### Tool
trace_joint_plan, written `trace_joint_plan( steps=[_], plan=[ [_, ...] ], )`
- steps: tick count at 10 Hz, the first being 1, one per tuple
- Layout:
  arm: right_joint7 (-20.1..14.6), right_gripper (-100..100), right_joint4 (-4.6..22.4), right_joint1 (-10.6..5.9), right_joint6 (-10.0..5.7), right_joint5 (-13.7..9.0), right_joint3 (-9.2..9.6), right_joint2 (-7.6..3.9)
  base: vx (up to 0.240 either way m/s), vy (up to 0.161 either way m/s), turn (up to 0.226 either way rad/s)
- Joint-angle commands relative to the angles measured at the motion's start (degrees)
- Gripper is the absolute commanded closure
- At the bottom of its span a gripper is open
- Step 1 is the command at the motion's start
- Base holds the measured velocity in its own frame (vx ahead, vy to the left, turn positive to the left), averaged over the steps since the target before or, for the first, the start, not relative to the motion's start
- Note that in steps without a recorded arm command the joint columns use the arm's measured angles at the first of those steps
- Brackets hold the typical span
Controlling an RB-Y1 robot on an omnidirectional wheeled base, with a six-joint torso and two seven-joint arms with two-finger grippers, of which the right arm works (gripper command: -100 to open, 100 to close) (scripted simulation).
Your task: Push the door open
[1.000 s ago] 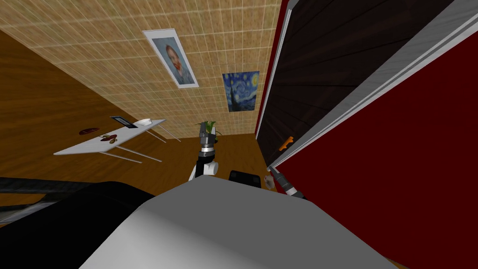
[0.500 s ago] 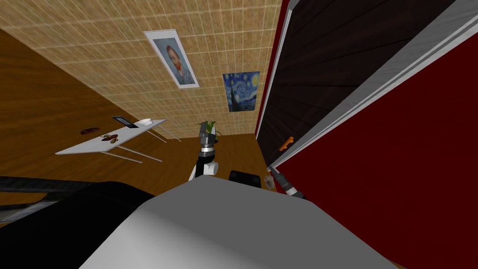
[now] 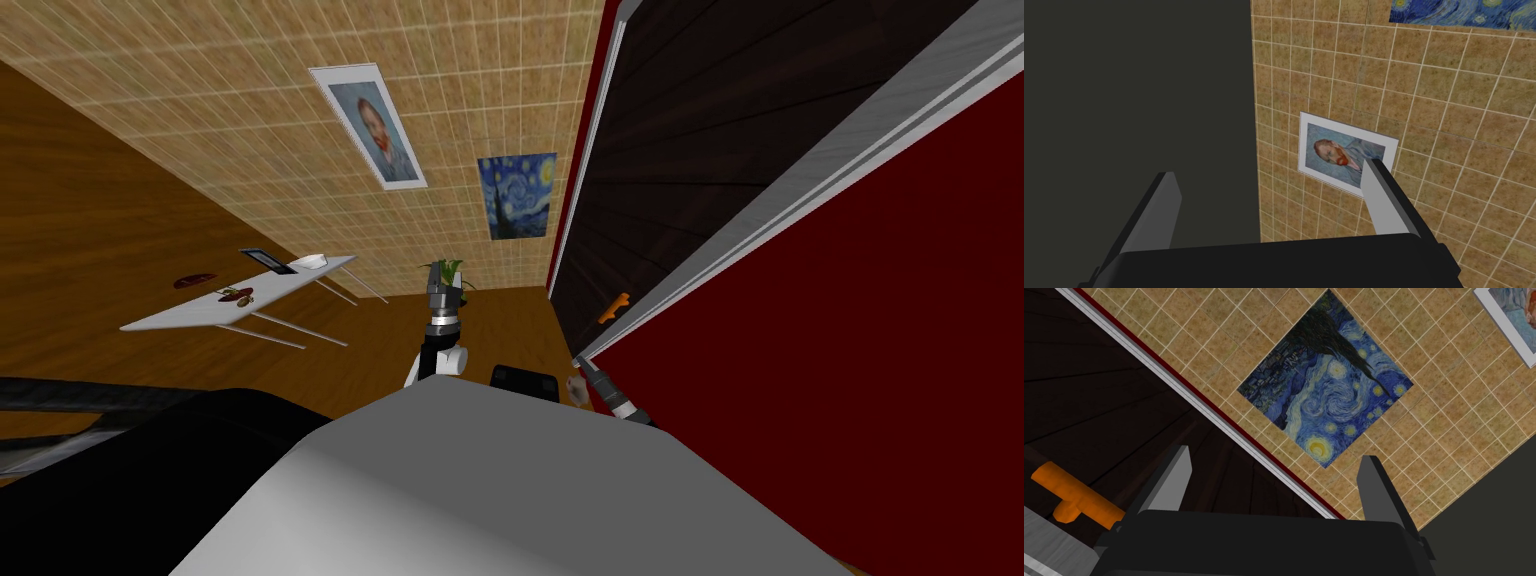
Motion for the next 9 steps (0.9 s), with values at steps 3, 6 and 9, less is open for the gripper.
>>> trace_joint_plan(
  steps=[3, 6, 9],
  plan=[
    [-0.5, -100, 1.0, -0.19, 1.66, -0.6, -0.23, -0.11, 0.023, 0.000, -0.042],
    [-1.3, -100, 2.5, -0.44, 4.04, -1.5, -0.57, -0.27, 0.129, 0.091, -0.094],
    [-2.2, -100, 4.5, -0.77, 7.15, -2.7, -1.00, -0.48, 0.165, 0.085, -0.078]
  ],
)
